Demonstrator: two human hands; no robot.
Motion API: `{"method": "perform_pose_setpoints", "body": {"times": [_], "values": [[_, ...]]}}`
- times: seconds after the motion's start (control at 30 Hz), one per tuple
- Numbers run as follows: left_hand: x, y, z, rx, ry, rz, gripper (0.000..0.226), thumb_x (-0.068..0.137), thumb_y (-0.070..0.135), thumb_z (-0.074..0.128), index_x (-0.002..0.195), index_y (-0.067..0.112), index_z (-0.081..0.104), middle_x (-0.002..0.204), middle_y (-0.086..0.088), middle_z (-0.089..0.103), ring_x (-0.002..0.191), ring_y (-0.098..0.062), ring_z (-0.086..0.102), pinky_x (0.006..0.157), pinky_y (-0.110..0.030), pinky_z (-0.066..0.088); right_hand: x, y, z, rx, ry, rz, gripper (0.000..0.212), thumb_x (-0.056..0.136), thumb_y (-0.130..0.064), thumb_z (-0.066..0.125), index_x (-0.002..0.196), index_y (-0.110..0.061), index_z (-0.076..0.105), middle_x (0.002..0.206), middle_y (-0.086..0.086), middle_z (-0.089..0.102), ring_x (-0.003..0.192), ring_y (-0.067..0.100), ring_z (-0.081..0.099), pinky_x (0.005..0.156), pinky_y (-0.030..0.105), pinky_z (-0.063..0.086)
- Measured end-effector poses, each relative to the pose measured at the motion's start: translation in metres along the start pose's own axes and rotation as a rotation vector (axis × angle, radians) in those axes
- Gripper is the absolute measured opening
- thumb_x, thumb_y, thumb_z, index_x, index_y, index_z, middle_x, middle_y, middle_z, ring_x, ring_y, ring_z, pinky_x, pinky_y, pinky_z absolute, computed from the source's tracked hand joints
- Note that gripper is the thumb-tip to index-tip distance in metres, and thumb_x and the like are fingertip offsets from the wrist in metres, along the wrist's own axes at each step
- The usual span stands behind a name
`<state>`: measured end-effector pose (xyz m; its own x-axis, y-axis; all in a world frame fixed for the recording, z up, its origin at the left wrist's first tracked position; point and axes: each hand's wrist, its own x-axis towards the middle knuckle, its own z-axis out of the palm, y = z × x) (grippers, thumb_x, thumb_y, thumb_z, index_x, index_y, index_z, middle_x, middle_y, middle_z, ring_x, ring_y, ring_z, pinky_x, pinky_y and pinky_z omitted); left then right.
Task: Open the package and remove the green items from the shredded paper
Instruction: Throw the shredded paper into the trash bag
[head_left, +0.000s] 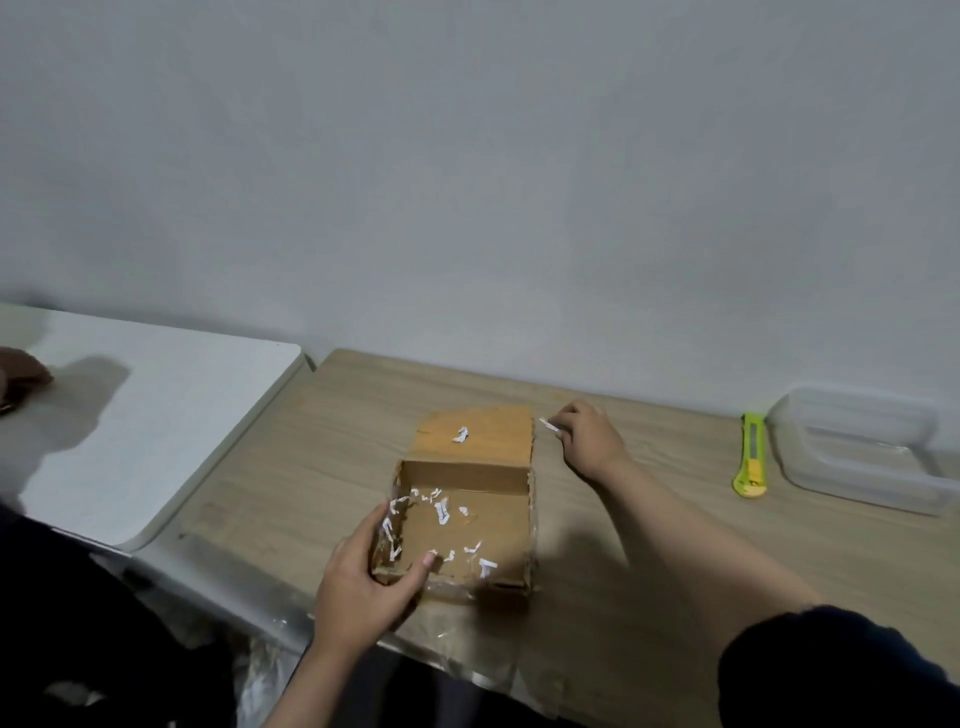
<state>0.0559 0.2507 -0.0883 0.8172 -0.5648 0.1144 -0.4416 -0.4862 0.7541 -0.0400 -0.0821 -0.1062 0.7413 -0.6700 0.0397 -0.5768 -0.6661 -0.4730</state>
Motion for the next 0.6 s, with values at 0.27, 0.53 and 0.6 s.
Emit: {"method": "perform_pose_setpoints", "body": {"times": [0.27, 0.53, 0.6], "values": [[-0.002, 0.007, 0.001, -0.069, -0.022, 0.065, 0.076, 0.060, 0.058, 0.074, 0.129, 0.039, 0.048, 0.118, 0.014, 0.060, 0.109, -0.012, 0.059, 0.092, -0.035, 0.051, -0.043, 0.009, -0.017, 0.001, 0.062, -0.021, 0.024, 0.082, 0.001, 0.054, 0.093, -0.007, 0.073, 0.100, 0.015, 0.065, 0.096, 0.036, 0.061, 0.079, 0.035, 0.047], [-0.012, 0.039, 0.032, -0.124, -0.133, 0.184, 0.069, 0.068, 0.041, 0.080, 0.129, 0.034, 0.049, 0.121, 0.017, 0.060, 0.111, -0.004, 0.057, 0.094, -0.025, 0.046, -0.119, 0.033, -0.062, 0.331, 0.303, 0.322, 0.016, 0.079, 0.002, 0.061, 0.089, 0.000, 0.074, 0.094, 0.018, 0.074, 0.092, 0.028, 0.067, 0.078, 0.020, 0.042], [-0.018, 0.056, 0.049, -0.146, -0.181, 0.218, 0.067, 0.068, 0.042, 0.078, 0.128, 0.034, 0.049, 0.121, 0.019, 0.059, 0.113, -0.003, 0.056, 0.094, -0.023, 0.045, -0.146, 0.040, -0.073, 0.381, 0.345, 0.400, 0.015, 0.081, 0.000, 0.062, 0.090, 0.000, 0.074, 0.096, 0.017, 0.073, 0.092, 0.025, 0.066, 0.080, 0.020, 0.042]]}}
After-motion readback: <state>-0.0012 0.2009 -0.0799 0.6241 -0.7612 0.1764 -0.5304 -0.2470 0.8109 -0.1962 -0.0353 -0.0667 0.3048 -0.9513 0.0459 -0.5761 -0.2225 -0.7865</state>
